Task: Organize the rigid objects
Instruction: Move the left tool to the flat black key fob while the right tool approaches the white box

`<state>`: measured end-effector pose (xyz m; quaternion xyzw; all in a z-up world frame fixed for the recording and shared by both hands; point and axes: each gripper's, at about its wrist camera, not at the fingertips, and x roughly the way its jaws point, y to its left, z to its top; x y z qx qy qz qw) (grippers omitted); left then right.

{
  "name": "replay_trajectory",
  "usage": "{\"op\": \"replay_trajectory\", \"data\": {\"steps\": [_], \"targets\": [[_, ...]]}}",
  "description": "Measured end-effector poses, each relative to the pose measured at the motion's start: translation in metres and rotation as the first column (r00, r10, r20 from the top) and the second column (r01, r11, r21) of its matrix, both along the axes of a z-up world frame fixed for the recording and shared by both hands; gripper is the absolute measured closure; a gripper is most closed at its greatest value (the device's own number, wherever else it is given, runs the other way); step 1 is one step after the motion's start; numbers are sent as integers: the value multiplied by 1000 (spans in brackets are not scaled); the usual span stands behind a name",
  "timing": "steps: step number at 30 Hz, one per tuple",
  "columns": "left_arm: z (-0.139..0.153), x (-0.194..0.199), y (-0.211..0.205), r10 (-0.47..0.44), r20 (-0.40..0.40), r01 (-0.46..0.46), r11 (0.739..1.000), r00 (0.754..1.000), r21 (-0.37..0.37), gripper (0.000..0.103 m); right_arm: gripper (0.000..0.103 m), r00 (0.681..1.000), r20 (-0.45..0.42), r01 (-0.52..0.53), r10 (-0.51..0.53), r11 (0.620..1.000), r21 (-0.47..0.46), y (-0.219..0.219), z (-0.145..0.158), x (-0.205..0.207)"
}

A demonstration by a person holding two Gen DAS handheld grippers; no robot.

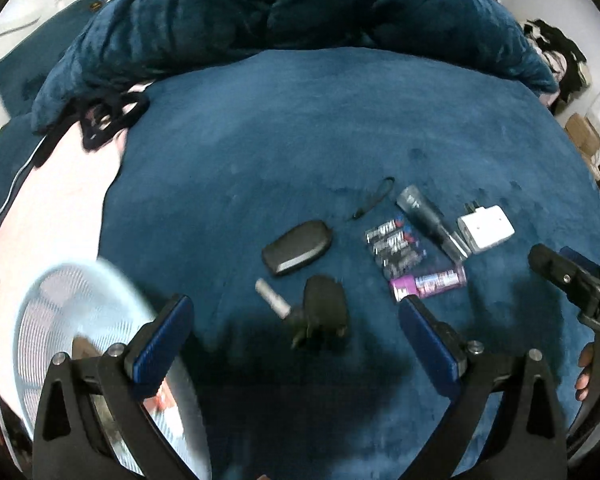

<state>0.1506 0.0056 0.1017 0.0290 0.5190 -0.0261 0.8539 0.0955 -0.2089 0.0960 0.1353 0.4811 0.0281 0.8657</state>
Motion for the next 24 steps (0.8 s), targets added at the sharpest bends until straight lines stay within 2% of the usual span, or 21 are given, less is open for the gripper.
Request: {"op": "replay_trajectory", "data": {"steps": [2, 4, 5, 13, 16, 17, 21, 24], "targets": [[-7, 16, -5, -22, -3, 22, 1000, 1000, 15, 3, 0, 1000, 17, 5, -5, 1000, 8, -7, -5, 3], [-18, 30, -8, -30, -16, 30, 999, 999, 37, 9, 0, 1000, 12, 19, -19, 1000, 9, -15, -12, 5], [-24, 38, -8, -26, -25, 28, 999, 999, 47, 17, 0, 1000, -4, 28, -28, 1000, 7, -20, -17, 8], [-65, 71, -12, -3, -89, 8, 998, 996, 63, 23, 0, 999, -10, 50, -50, 999, 18, -34, -29, 23], [-78, 79, -12, 11, -117, -3, 997, 993, 75, 35, 0, 999, -19, 51, -50, 998, 29, -33, -33, 25], [-81, 81, -12, 12, -126, -3, 998, 992, 68, 43, 0, 998, -23, 52, -51, 998, 32, -34, -34, 24], [-85, 86, -4, 54, -118, -52, 999, 992, 15, 57, 0, 999, -14, 51, -51, 998, 30, -33, -32, 25], [-85, 91, 9, 123, -114, -130, 990, 986, -53, 62, 0, 999, -12, 51, -51, 998, 34, -33, -34, 26]]}}
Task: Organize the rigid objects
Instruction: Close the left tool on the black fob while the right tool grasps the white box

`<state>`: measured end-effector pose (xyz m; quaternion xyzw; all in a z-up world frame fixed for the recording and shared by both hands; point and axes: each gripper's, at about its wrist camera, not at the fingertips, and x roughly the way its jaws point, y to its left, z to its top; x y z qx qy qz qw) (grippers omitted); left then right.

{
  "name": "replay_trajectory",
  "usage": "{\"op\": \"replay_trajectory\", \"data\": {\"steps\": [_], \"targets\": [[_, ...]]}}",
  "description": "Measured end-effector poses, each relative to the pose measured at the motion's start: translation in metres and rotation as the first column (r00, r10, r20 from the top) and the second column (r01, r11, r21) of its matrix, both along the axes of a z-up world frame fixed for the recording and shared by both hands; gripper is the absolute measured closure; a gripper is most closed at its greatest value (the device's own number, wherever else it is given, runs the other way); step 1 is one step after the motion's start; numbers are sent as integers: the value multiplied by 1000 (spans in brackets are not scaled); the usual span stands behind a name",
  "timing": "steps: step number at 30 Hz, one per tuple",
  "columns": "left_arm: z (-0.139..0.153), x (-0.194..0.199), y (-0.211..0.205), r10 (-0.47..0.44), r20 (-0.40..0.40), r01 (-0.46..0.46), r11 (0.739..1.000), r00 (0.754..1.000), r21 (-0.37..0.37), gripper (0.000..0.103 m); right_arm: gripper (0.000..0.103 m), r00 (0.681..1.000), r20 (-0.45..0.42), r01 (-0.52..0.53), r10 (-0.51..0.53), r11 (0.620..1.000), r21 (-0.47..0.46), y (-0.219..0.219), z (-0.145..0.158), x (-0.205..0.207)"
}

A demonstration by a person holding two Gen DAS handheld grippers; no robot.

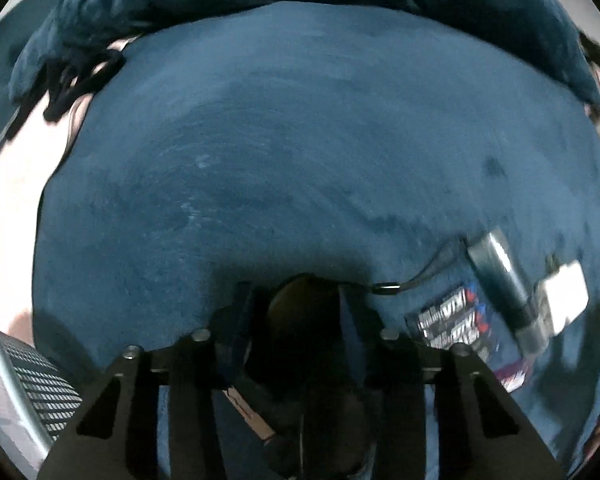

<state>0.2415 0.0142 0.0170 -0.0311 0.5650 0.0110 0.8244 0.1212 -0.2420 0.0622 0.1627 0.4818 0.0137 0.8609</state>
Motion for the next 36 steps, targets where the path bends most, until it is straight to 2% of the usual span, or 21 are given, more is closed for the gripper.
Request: {"op": "replay_trajectory", "data": {"steps": [5, 8, 14, 17, 19, 25, 36], "targets": [[4, -4, 10, 19, 4, -19, 999, 1000, -51, 60, 0, 1000, 3, -1, 1, 1000, 5, -1, 0, -1], [4, -7, 12, 4, -13, -4, 999, 1000, -54, 42, 0, 1000, 9, -2, 2, 1000, 6, 2, 0, 0], [-1, -11, 2, -41, -29, 42, 999, 999, 8, 42, 0, 1000, 5, 7, -7, 1000, -1, 3, -1, -1], [-1, -10, 1, -28, -2, 28, 999, 1000, 21, 63, 0, 1000, 6, 6, -6, 1000, -11, 4, -1, 0], [1, -7, 4, 13, 20, -14, 1000, 1000, 27, 63, 0, 1000, 9, 4, -3, 1000, -22, 5, -1, 2], [-1, -5, 5, 6, 14, -6, 1000, 1000, 22, 63, 0, 1000, -1, -13, 13, 999, -44, 11, -8, 9], [-2, -8, 8, 17, 20, -17, 1000, 1000, 5, 62, 0, 993, -35, -113, 108, 974, -197, 38, -19, 17]]}}
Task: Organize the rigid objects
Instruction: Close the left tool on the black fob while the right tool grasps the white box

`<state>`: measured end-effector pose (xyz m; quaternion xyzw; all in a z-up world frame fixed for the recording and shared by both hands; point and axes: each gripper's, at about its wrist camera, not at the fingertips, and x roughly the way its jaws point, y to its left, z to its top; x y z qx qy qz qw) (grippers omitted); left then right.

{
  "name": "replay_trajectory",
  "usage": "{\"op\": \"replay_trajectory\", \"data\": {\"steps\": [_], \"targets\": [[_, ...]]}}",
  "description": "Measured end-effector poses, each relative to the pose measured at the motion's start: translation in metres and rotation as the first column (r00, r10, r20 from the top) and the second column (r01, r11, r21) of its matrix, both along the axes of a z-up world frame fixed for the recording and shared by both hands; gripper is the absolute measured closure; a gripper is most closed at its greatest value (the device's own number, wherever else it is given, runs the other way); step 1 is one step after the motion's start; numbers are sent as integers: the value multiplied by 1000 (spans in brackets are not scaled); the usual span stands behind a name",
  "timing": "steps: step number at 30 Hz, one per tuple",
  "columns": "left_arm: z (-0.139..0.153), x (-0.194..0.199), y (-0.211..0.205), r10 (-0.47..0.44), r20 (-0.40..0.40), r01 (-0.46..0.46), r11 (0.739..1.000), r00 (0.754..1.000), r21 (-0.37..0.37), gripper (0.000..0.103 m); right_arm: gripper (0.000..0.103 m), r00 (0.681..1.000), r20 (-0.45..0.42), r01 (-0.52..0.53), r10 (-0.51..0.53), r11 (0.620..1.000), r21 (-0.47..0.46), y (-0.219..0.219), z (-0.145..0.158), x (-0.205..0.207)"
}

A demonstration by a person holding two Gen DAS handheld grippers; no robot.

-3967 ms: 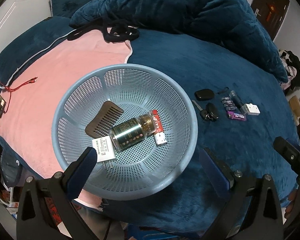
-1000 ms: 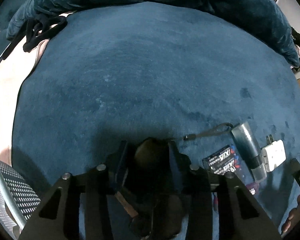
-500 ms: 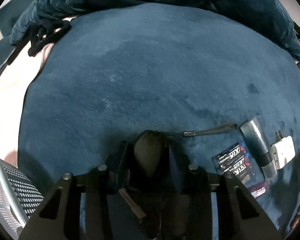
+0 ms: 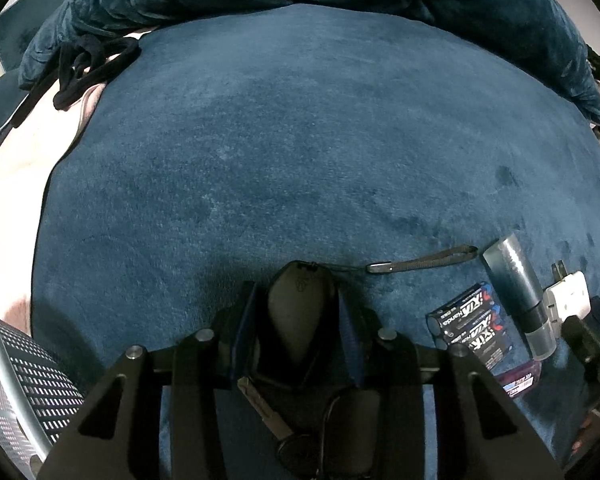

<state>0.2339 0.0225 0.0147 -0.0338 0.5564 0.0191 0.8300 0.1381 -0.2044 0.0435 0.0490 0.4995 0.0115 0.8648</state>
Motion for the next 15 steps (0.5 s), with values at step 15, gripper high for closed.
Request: {"op": "replay_trajectory", "data": {"steps": [15], "targets": [[3, -6, 2, 4, 26, -4, 1000, 1000, -14, 63, 36, 999, 28, -26, 28, 998, -64, 8, -1, -1]]}}
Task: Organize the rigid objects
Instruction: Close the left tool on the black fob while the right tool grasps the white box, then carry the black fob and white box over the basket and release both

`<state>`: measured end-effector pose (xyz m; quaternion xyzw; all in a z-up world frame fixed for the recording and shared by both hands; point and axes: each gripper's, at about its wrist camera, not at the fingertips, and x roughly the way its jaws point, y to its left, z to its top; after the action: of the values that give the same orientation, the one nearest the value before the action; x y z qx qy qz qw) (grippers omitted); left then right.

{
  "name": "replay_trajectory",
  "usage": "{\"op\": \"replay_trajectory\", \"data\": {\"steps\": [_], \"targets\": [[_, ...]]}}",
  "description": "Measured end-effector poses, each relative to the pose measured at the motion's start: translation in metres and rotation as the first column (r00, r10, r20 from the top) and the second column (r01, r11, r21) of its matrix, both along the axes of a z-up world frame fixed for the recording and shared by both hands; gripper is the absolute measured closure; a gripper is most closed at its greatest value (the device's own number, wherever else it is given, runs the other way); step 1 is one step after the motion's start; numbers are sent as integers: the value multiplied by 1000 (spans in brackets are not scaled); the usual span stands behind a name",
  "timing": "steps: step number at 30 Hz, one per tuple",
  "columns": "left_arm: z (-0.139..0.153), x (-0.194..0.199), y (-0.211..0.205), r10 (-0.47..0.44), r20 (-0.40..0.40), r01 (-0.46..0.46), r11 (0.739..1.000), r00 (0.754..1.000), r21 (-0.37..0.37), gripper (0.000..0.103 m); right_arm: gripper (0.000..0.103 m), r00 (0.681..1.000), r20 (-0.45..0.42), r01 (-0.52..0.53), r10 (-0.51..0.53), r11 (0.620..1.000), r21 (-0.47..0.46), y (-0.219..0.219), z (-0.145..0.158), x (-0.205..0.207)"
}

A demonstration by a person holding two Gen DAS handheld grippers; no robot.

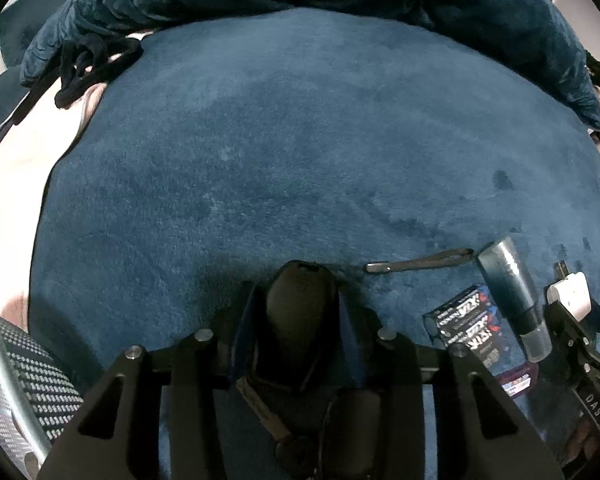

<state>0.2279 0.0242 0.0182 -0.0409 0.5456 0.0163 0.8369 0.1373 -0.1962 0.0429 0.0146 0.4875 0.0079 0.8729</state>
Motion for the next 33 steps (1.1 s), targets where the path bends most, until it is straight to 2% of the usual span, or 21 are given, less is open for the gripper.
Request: {"op": "replay_trajectory", "data": {"steps": [8, 18, 25, 33], "targets": [[23, -24, -5, -29, 25, 29, 1000, 999, 5, 64, 36, 997, 71, 36, -38, 999, 40, -10, 23, -15], [66, -79, -19, -83, 64, 83, 997, 995, -3, 64, 36, 994, 68, 80, -86, 993, 92, -18, 31, -55], [87, -127, -9, -81, 81, 81, 997, 993, 3, 64, 36, 994, 81, 64, -72, 993, 99, 2, 41, -89], [109, -174, 16, -48, 119, 51, 998, 992, -25, 64, 36, 996, 82, 11, -18, 996, 92, 33, 54, -127]]}}
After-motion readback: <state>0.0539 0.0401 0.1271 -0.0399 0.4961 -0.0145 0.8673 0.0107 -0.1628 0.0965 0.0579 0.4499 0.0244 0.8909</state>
